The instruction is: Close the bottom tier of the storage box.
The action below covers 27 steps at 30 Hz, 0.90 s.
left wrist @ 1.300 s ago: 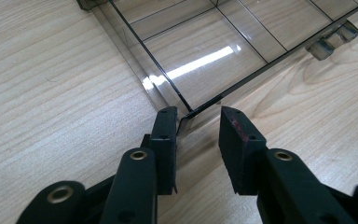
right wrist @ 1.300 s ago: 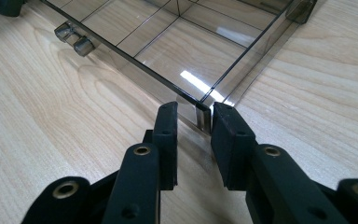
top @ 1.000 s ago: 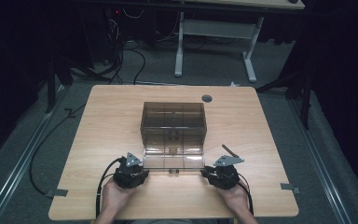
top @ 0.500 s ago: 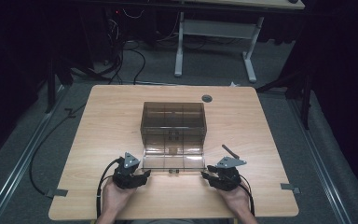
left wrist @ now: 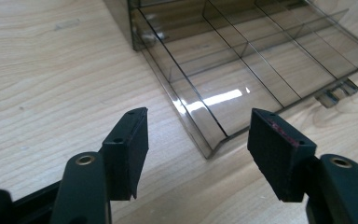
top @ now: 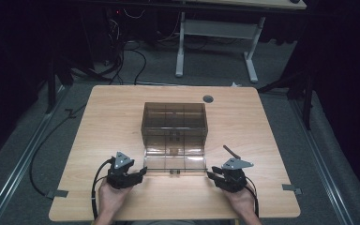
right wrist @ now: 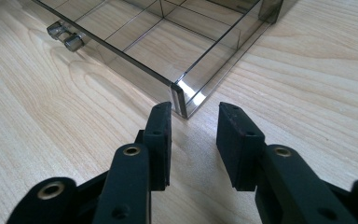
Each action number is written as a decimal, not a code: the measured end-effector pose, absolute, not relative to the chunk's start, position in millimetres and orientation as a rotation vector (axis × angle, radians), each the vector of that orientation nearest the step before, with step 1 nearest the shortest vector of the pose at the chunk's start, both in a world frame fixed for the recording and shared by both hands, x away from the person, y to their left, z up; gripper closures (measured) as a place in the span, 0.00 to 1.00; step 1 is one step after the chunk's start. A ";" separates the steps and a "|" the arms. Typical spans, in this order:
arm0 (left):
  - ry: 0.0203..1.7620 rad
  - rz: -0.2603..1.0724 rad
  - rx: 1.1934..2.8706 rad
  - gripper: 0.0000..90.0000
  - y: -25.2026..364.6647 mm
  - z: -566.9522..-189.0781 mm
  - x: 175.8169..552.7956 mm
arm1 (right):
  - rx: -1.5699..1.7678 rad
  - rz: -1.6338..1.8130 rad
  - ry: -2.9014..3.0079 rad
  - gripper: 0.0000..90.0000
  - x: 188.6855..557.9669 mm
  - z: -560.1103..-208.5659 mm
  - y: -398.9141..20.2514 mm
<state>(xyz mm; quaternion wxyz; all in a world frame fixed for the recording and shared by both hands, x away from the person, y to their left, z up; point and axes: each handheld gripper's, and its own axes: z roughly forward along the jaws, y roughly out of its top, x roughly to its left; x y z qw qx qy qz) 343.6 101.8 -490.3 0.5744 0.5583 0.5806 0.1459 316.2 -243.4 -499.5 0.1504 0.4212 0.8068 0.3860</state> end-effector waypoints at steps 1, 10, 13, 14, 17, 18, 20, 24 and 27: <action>1.362 0.344 1.303 0.43 103.2 -489.9 344.3 | 1.213 1.108 2.316 0.74 316.0 -499.2 -243.7; 1.393 0.382 1.252 0.43 114.0 -492.8 355.9 | 1.228 1.106 2.287 0.76 315.9 -497.5 -250.4; 1.400 0.406 1.243 0.43 118.5 -495.5 360.9 | 1.236 1.103 2.278 0.76 316.2 -496.6 -252.3; 1.401 0.416 1.240 0.43 119.9 -496.8 362.6 | 1.237 1.100 2.278 0.77 316.3 -496.0 -253.1; 1.412 0.443 1.239 0.43 123.1 -500.7 367.5 | 1.239 1.101 2.261 0.77 317.3 -494.8 -256.0; 1.414 0.454 1.241 0.43 124.1 -502.3 369.1 | 1.243 1.098 2.259 0.77 317.4 -494.4 -256.8; 1.420 0.475 1.243 0.43 125.7 -505.3 371.8 | 1.247 1.096 2.245 0.77 318.0 -493.5 -259.2; 1.422 0.508 1.247 0.42 127.5 -510.1 376.3 | 1.271 1.100 2.213 0.78 320.1 -491.7 -265.8; 1.422 0.527 1.265 0.42 127.6 -514.1 378.8 | 1.298 1.094 2.186 0.78 321.3 -489.6 -271.1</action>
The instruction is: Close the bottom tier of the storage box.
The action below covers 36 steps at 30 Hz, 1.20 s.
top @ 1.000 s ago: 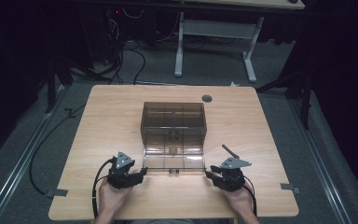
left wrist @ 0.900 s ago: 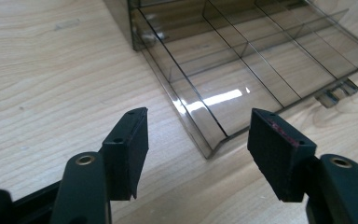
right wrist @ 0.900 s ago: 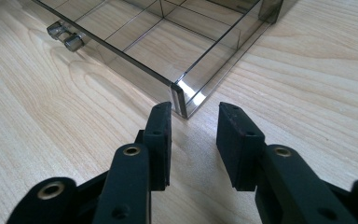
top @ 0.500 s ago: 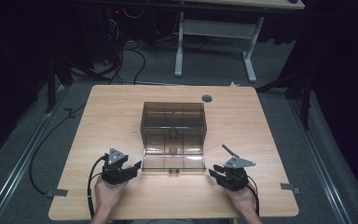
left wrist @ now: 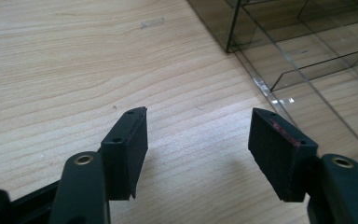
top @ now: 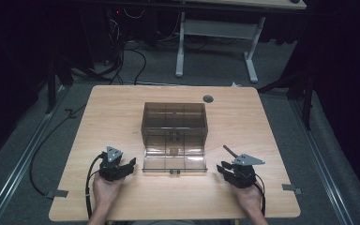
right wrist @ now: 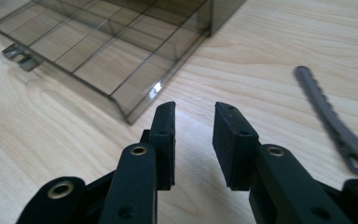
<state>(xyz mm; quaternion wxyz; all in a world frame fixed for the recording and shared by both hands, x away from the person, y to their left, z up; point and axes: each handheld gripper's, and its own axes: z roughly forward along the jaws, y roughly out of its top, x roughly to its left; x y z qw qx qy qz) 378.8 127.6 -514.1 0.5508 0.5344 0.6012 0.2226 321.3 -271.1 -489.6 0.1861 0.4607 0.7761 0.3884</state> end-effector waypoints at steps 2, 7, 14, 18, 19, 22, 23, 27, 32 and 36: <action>1.442 0.528 1.270 0.42 127.4 -515.6 380.9 | 1.318 1.098 2.169 0.78 321.6 -488.3 -274.5; 1.471 0.492 1.253 0.41 130.3 -515.4 385.8 | 1.342 1.083 2.124 0.78 324.7 -485.5 -284.9; 1.453 0.531 1.299 0.37 126.0 -517.6 386.8 | 1.359 1.058 2.087 0.79 330.4 -480.2 -294.8; 1.451 0.534 1.303 0.37 125.8 -517.8 386.7 | 1.366 1.047 2.073 0.79 334.4 -476.0 -300.8; 1.451 0.534 1.301 0.37 125.7 -517.8 386.7 | 1.364 1.038 2.071 0.79 335.5 -475.1 -302.8; 1.451 0.535 1.302 0.37 125.8 -517.8 386.7 | 1.372 1.023 2.062 0.80 338.0 -471.2 -308.4; 1.451 0.534 1.302 0.37 125.8 -517.8 386.7 | 1.373 1.022 2.057 0.80 339.0 -470.2 -310.5; 1.451 0.533 1.302 0.37 125.8 -517.7 386.7 | 1.403 1.021 2.036 0.80 342.2 -469.8 -318.1; 1.450 0.531 1.303 0.36 125.6 -517.8 386.7 | 1.436 0.996 2.027 0.81 347.4 -469.5 -327.6; 1.450 0.532 1.304 0.36 125.6 -517.8 386.7 | 1.441 0.979 2.043 0.82 351.1 -469.1 -329.8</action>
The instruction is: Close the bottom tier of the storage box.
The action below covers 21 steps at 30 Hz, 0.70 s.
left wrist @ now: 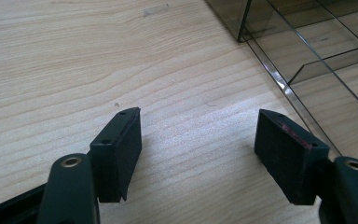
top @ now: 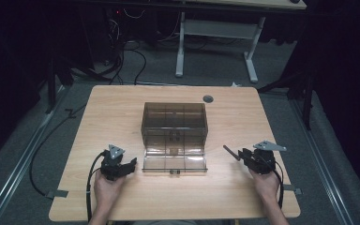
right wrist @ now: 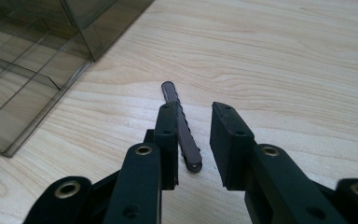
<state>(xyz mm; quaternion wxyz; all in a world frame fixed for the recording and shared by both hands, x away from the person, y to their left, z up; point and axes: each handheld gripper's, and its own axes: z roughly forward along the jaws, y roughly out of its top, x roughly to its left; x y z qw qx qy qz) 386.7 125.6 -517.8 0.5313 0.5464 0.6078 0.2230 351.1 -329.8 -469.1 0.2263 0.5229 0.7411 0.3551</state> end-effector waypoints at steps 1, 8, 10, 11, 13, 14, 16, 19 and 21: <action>1.450 0.532 1.303 0.36 125.6 -517.8 386.7 | 1.436 0.968 2.053 0.82 352.1 -469.2 -329.7; 1.450 0.532 1.304 0.36 125.6 -517.8 386.6 | 1.428 0.942 2.081 0.82 357.3 -474.5 -325.7; 1.450 0.532 1.304 0.36 125.6 -517.8 386.6 | 1.440 0.939 2.085 0.82 359.9 -477.1 -326.5; 1.450 0.532 1.304 0.36 125.6 -517.8 386.6 | 1.445 0.938 2.090 0.82 360.5 -477.6 -326.6; 1.450 0.531 1.304 0.36 125.6 -517.7 386.6 | 1.446 0.932 2.100 0.82 362.3 -479.7 -326.6; 1.450 0.531 1.303 0.36 125.6 -517.7 386.6 | 1.441 0.928 2.108 0.82 363.5 -481.2 -326.4; 1.450 0.530 1.303 0.36 125.5 -517.7 386.6 | 1.446 0.917 2.117 0.82 364.3 -482.5 -325.5; 1.450 0.530 1.303 0.36 125.5 -517.7 386.6 | 1.446 0.908 2.125 0.83 366.1 -485.1 -324.2; 1.450 0.530 1.303 0.36 125.5 -517.7 386.6 | 1.445 0.900 2.132 0.83 366.9 -486.3 -323.9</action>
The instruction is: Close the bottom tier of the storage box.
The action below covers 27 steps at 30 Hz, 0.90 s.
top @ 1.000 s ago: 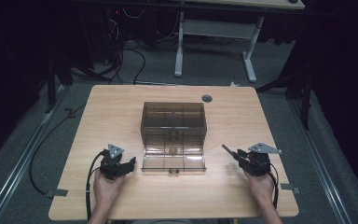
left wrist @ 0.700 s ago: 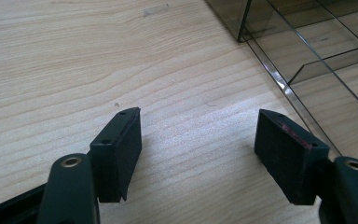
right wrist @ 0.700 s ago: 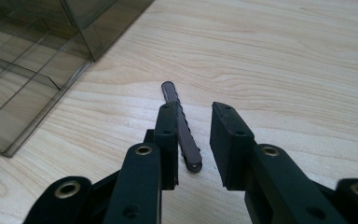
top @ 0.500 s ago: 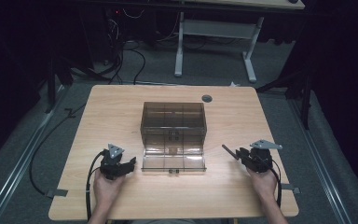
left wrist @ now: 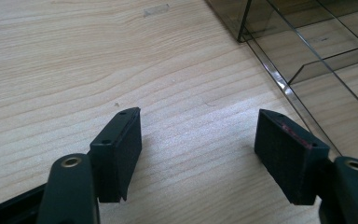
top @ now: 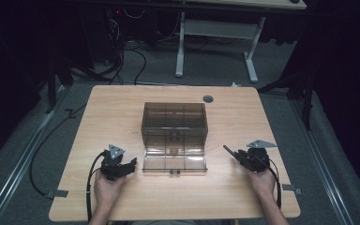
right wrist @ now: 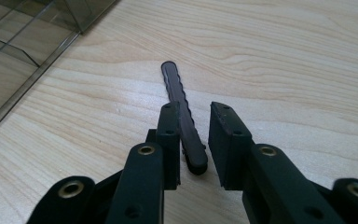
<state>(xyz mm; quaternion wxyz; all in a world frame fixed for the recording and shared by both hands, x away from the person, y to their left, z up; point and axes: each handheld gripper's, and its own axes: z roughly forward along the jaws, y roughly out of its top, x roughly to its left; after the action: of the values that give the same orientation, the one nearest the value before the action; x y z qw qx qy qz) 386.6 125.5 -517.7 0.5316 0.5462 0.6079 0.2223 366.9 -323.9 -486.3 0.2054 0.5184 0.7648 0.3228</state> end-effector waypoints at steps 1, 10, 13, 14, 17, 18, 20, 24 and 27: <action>1.450 0.530 1.303 0.36 125.5 -517.7 386.6 | 1.444 0.899 2.131 0.83 367.2 -487.0 -323.6; 1.450 0.530 1.303 0.36 125.5 -517.7 386.6 | 1.453 0.883 2.137 0.85 367.5 -488.6 -325.2; 1.450 0.530 1.303 0.36 125.5 -517.7 386.6 | 1.454 0.878 2.141 0.86 367.7 -489.4 -325.2; 1.450 0.531 1.303 0.36 125.5 -517.7 386.6 | 1.455 0.876 2.143 0.86 367.8 -489.6 -325.1; 1.450 0.531 1.303 0.36 125.5 -517.7 386.6 | 1.449 0.874 2.148 0.86 368.0 -490.0 -324.7; 1.450 0.531 1.303 0.36 125.5 -517.7 386.6 | 1.448 0.874 2.148 0.86 368.0 -490.0 -324.7; 1.450 0.531 1.303 0.36 125.5 -517.7 386.6 | 1.449 0.873 2.150 0.86 367.8 -489.9 -324.7; 1.450 0.530 1.303 0.36 125.5 -517.7 386.6 | 1.450 0.871 2.152 0.86 367.4 -489.7 -324.5; 1.450 0.530 1.303 0.36 125.5 -517.7 386.6 | 1.449 0.875 2.156 0.87 367.5 -489.7 -324.4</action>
<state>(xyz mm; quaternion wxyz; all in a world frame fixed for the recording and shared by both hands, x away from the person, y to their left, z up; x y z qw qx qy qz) 386.6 125.5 -517.7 0.5318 0.5461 0.6079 0.2224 367.5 -324.4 -489.7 0.1987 0.5182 0.7709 0.3127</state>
